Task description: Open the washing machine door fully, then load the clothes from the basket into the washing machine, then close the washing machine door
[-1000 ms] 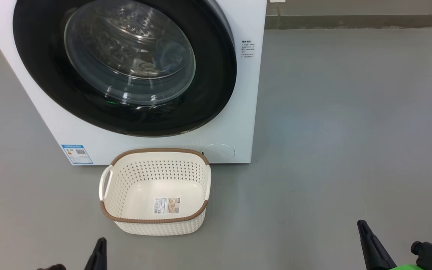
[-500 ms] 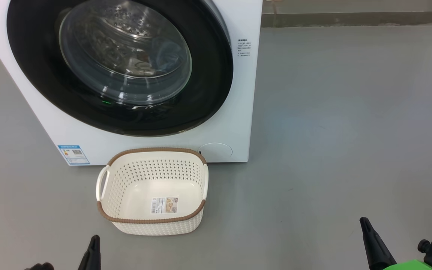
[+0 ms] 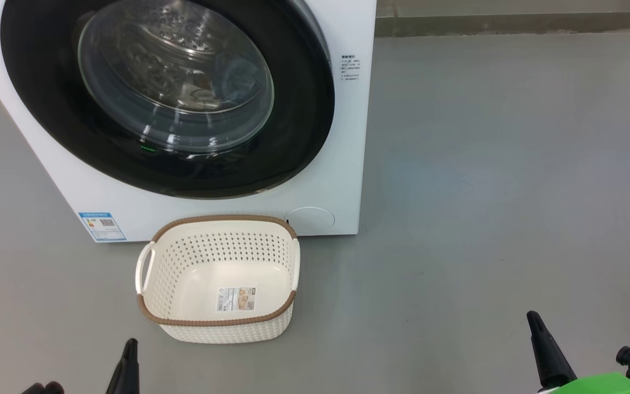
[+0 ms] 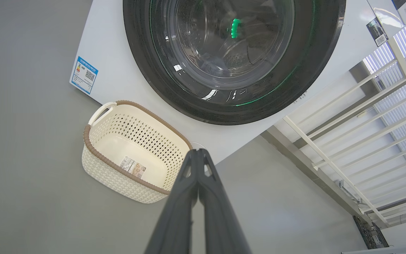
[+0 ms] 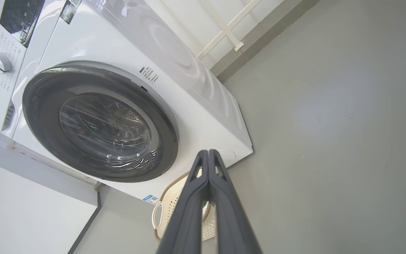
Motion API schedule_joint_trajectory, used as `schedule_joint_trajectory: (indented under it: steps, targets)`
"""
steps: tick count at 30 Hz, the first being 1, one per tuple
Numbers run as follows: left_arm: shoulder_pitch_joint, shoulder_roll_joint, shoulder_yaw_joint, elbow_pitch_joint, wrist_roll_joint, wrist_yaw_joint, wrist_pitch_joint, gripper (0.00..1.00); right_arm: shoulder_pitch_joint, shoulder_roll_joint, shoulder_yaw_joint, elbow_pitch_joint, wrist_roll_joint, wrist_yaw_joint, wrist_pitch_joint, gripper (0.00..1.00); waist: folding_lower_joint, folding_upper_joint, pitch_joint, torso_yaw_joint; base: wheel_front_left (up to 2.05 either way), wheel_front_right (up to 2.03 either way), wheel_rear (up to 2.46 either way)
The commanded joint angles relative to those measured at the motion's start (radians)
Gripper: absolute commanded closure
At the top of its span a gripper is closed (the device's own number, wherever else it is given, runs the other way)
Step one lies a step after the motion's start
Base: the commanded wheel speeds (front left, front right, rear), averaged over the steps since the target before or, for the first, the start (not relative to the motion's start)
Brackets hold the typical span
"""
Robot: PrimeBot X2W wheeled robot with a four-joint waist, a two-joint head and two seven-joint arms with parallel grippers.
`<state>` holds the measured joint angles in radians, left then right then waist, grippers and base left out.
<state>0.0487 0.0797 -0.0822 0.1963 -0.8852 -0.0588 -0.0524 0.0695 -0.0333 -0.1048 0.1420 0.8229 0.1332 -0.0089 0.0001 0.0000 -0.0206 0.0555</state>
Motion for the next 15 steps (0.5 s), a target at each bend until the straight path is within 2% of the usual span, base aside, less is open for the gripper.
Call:
schedule_joint_trajectory:
  steps: [1, 15]
  targets:
    - [-0.05, 0.008, 0.028, -0.017, -0.032, -0.013, 0.008, 1.0, -0.051, -0.009, 0.008, -0.02, 0.034, -0.001, 0.006, 1.0, -0.0001, 0.0, 0.001, -0.001, 0.0, 0.0, 0.0]
    - [-0.072, 0.001, 0.062, -0.003, -0.178, -0.026, 0.04, 1.0, -0.078, -0.011, 0.004, 0.006, 0.192, -0.001, 0.03, 1.0, -0.0001, 0.0, 0.005, -0.013, 0.0, 0.0, 0.0]
